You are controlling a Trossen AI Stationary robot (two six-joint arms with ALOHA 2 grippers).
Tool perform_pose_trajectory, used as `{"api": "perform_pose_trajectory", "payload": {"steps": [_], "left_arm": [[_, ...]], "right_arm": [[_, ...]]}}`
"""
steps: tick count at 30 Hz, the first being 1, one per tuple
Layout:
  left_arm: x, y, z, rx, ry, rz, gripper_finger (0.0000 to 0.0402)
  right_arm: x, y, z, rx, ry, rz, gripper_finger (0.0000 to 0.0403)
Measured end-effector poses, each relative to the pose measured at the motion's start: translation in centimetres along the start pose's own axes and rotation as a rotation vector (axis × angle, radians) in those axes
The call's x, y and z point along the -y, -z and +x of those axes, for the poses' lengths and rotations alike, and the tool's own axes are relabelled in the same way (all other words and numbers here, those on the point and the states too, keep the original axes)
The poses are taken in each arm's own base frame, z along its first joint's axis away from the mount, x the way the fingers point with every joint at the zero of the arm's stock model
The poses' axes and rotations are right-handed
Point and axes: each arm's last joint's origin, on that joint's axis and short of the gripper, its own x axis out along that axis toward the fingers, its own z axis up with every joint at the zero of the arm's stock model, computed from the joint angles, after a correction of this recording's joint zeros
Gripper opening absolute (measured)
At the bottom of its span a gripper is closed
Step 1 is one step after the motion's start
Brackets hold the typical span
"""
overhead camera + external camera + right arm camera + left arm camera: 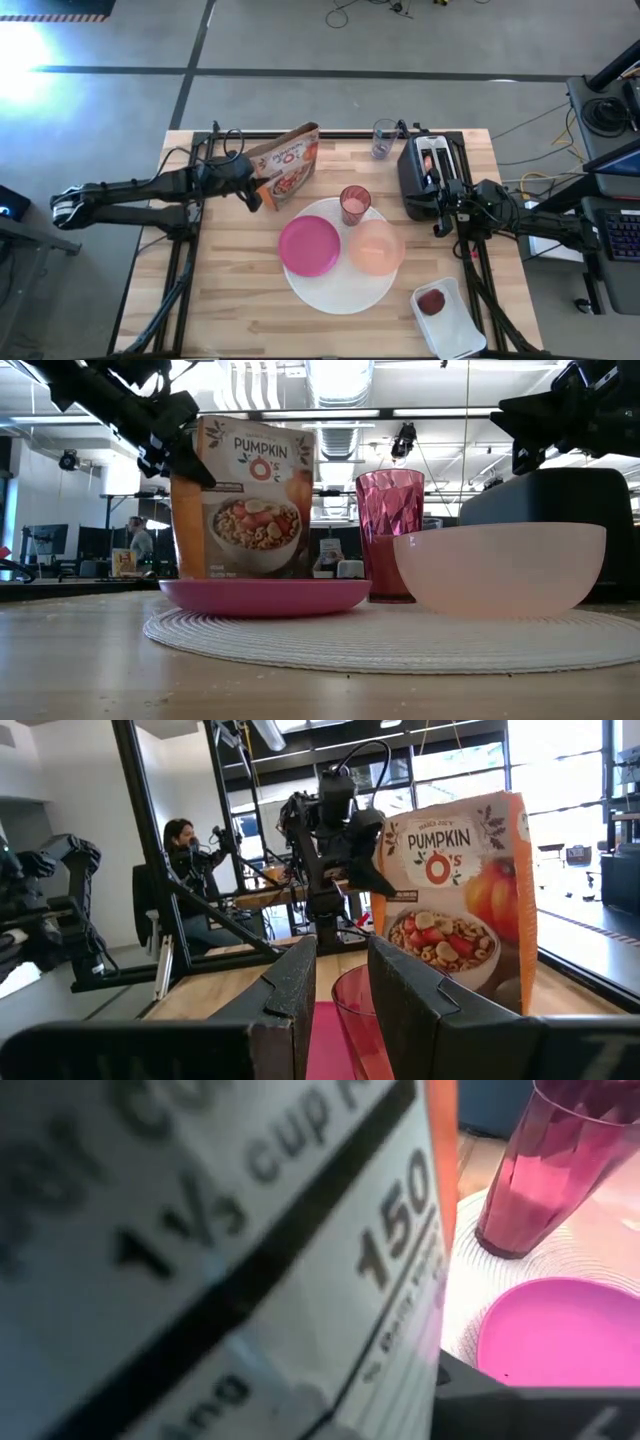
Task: Arrange a breakfast setting
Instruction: Pour the cereal into the orange bowl
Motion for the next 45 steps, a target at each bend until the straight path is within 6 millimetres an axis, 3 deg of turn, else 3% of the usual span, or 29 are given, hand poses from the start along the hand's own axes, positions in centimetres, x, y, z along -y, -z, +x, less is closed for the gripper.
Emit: {"api": "perform_pose_trajectory", "payload": {"steps": [6,11,15,25,33,41,45], "left_arm": [[0.3,-1.3,-1.1,0.045,0.035,-0.003,0.0136],[0.3,-1.2,-1.2,0.019,0.043,0.004,0.0211],[0.3,-0.6,-1.1,-0.033,0.054,0.017,0.0245],[0.3,-0.2,-1.8,-0.074,0.068,0.005,0.0257],[0.1,-1.7,-3.6,-0.041,0.046,0.003,0.0257],[0.8,0.2,-1.4,-0.155,0.038,0.016,0.0257],[0.9,-0.1,-0.3,-0.078,-0.021,0.060,0.0257]], "right_arm": [[0.0,0.0,0.0,0.000,0.000,0.000,0.0086],[0.0,0.0,0.0,0.000,0.000,0.000,0.0086],[0.0,0.0,0.0,0.000,0.000,0.000,0.0086],[0.0,0.0,0.0,-0.001,0.000,0.000,0.0086],[0.0,0.0,0.0,-0.001,0.001,0.000,0.0086],[0.0,0.0,0.0,-0.001,0.000,0.000,0.0086],[0.0,0.0,0.0,-0.002,0.000,0.000,0.0086]]}}
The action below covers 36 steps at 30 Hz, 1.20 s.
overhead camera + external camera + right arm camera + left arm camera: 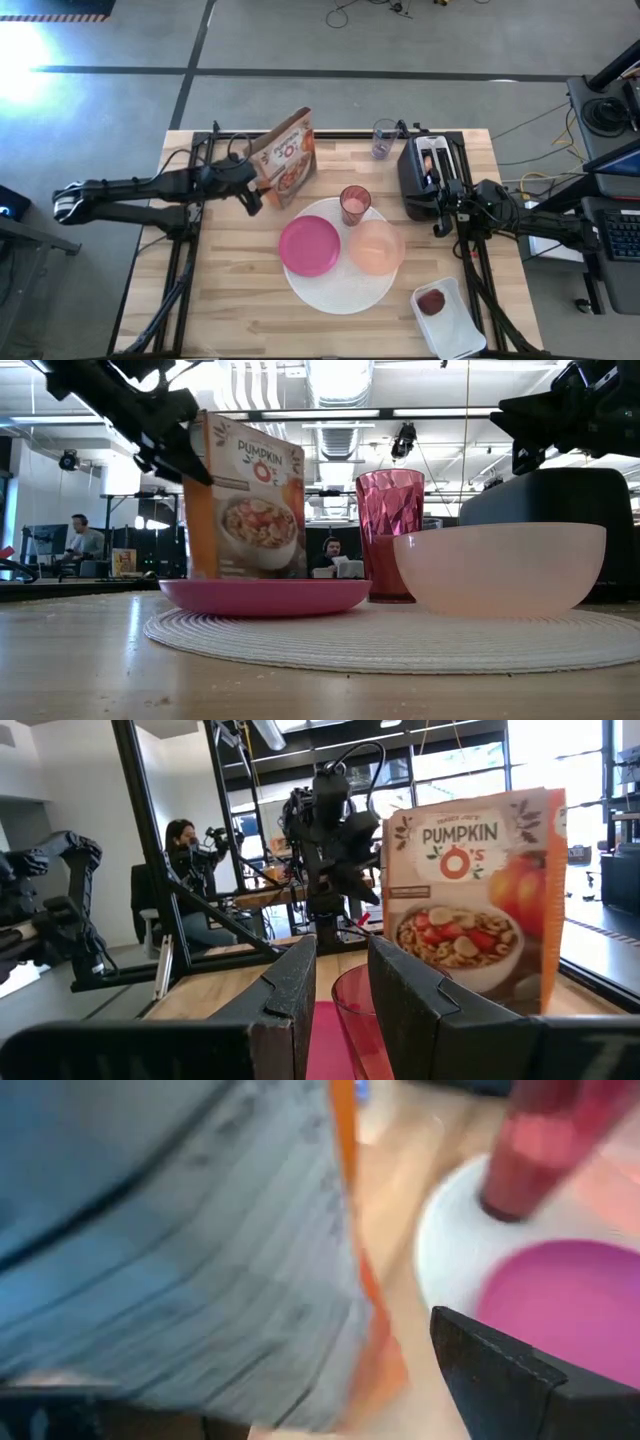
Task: Arrange a breakfast setting
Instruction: Pour the cereal into the orange bowl
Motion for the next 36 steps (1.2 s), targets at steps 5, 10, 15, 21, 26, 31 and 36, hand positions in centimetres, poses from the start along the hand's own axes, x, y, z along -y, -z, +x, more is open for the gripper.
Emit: {"api": "perform_pose_trajectory", "payload": {"steps": [5,10,15,21,26,31,36], "left_arm": [[0.1,-0.3,0.4,0.025,-0.026,0.031,0.0259],[0.6,0.4,0.0,-0.026,0.003,-0.014,0.0271],[0.8,0.9,-1.0,-0.051,0.000,-0.058,0.0283],[1.5,1.9,-1.5,-0.105,0.006,-0.138,0.0289],[2.8,3.1,-1.5,-0.043,-0.070,-0.165,0.0289],[4.3,4.8,-1.0,0.131,-0.135,-0.200,0.0289],[5.1,7.2,0.4,0.293,-0.162,-0.235,0.0289]], "right_arm": [[0.0,0.0,0.0,0.000,0.000,0.000,0.0086],[0.0,0.0,0.0,0.000,0.000,0.000,0.0086],[0.0,0.0,0.0,0.000,0.000,0.000,0.0086],[0.0,0.0,0.0,0.000,0.000,0.000,0.0086],[0.0,0.0,0.0,0.000,0.000,0.000,0.0086],[0.0,0.0,0.0,0.000,0.000,0.000,0.0086],[0.0,0.0,0.0,0.000,0.000,0.000,0.0086]]}}
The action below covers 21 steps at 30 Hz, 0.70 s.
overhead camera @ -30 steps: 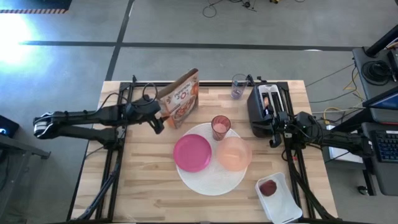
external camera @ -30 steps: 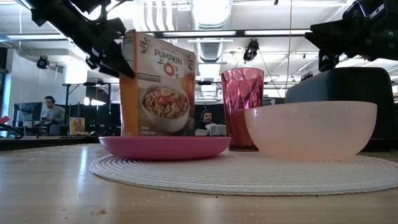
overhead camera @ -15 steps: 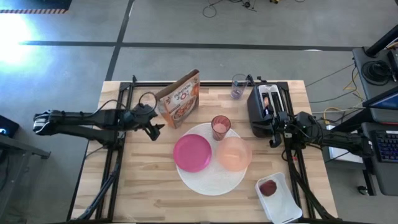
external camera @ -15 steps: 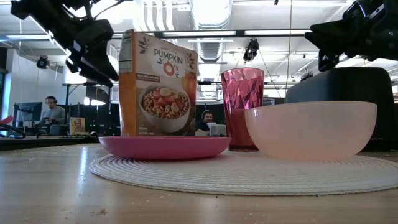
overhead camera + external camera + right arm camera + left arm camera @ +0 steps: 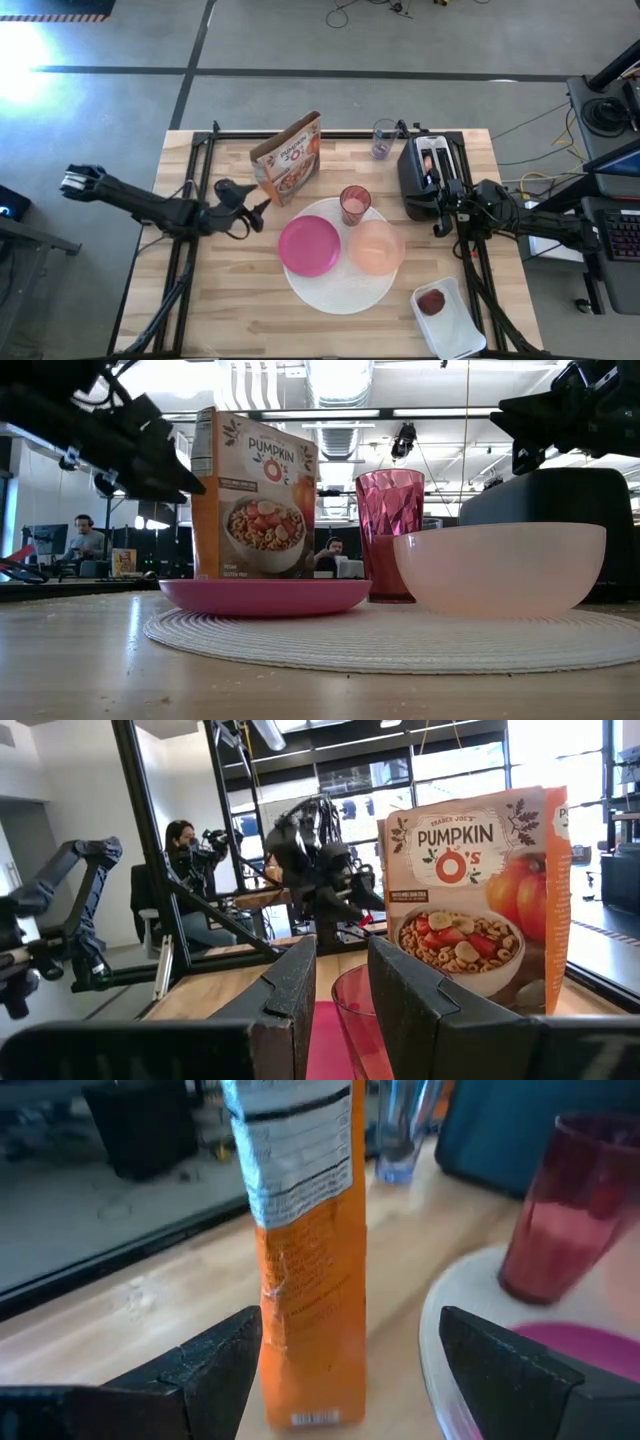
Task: Arrange a breakfast setting
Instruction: Pour the cereal into the orange bowl
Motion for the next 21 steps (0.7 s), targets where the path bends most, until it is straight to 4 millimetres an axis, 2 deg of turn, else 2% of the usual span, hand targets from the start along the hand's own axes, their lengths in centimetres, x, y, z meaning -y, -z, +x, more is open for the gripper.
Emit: {"api": "perform_pose_trajectory", "payload": {"steps": [5,9,21], "left_arm": [[-0.6,2.5,0.6,0.086,0.031,-0.002,0.0289],[-1.0,3.8,0.9,0.145,0.039,0.013,0.0289],[-0.2,4.0,2.4,0.231,-0.055,0.055,0.0289]], "right_arm": [[0.0,0.0,0.0,0.000,0.000,0.000,0.0086],[0.0,0.0,0.0,0.000,0.000,0.000,0.0086],[0.0,0.0,0.0,-0.001,0.000,0.000,0.0086]]}}
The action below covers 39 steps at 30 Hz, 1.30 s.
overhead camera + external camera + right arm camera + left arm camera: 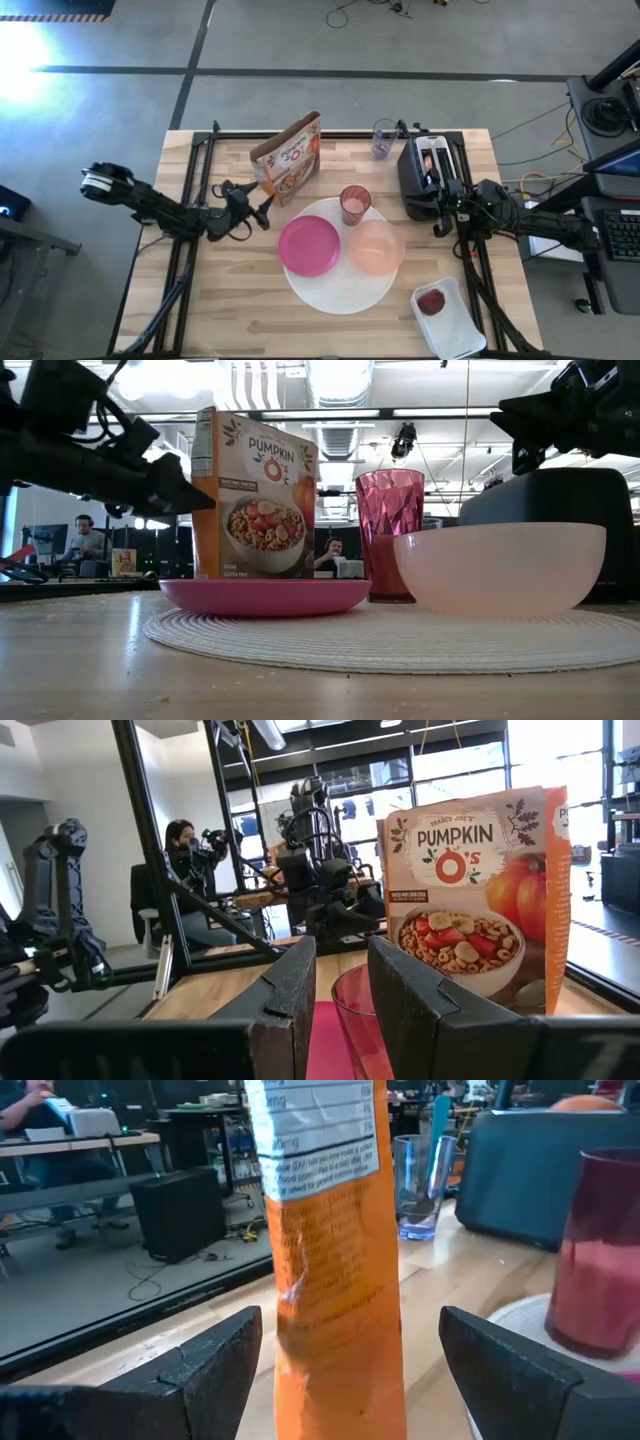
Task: Arrange a breakfast setting
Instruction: Pour the cereal into the orange bowl
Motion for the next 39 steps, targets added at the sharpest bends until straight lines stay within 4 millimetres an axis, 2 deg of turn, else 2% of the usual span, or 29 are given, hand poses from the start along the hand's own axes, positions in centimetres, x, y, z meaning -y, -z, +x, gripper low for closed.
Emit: {"api": "perform_pose_trajectory", "payload": {"steps": [5,14,20,24,29,37,39], "left_arm": [[0.9,-0.3,1.3,0.013,-0.034,-0.022,0.0289],[2.7,0.3,4.1,0.015,-0.206,-0.027,0.0289],[2.9,1.5,4.8,0.044,-0.219,-0.117,0.0287],[2.9,2.2,4.9,0.049,-0.193,-0.128,0.0270],[2.9,3.0,5.1,0.037,-0.183,-0.115,0.0207],[2.8,3.1,5.4,0.028,-0.127,-0.123,0.0043],[2.8,3.0,5.5,0.026,-0.107,-0.124,0.0014]], "right_arm": [[0.0,0.0,0.0,0.000,0.000,0.000,0.0086],[0.0,0.0,0.0,0.000,0.000,0.000,0.0086],[0.0,0.0,0.0,0.000,0.000,0.000,0.0086],[0.0,0.0,0.0,0.000,0.000,0.000,0.0086],[0.0,0.0,0.0,0.000,0.000,0.000,0.0086],[0.0,0.0,0.0,0.000,0.000,0.000,0.0086],[0.0,0.0,0.0,0.000,0.000,0.000,0.0086]]}}
